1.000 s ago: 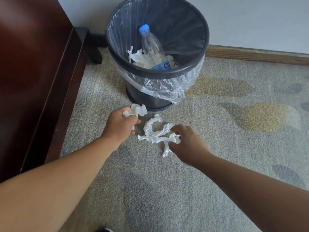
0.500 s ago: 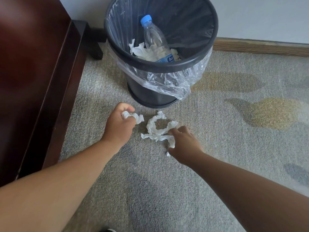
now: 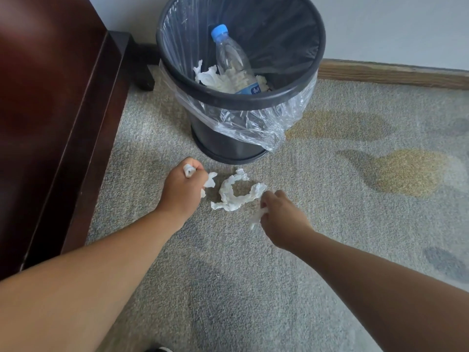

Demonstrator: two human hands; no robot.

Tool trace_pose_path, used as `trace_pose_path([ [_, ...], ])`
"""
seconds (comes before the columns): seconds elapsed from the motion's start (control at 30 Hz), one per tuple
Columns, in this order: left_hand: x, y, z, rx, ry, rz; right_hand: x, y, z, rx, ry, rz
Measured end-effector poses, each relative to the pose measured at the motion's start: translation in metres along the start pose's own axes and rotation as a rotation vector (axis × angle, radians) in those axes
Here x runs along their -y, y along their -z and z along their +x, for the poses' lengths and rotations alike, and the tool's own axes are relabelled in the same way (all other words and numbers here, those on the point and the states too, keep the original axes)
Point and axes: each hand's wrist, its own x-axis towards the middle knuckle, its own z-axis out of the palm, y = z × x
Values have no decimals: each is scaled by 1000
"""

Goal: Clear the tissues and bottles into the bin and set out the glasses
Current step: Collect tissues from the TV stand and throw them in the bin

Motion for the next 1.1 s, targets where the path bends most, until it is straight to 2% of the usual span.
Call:
trace_pose_path([
  [0.27, -5, -7, 2, -6, 42, -22, 9, 16, 15, -91, 85, 9],
  [0.4, -1, -5, 3, -32, 13, 20, 12, 13, 21, -40, 93, 32],
  [0.8, 6, -6, 0, -31, 30, 59, 11, -10, 36, 74, 129, -298],
  [0.97, 7, -4, -1, -24, 37, 46, 6, -15, 38, 36, 120, -262],
  [1.1, 8, -3, 1, -23, 35, 51, 0, -13, 37, -20, 48, -123],
])
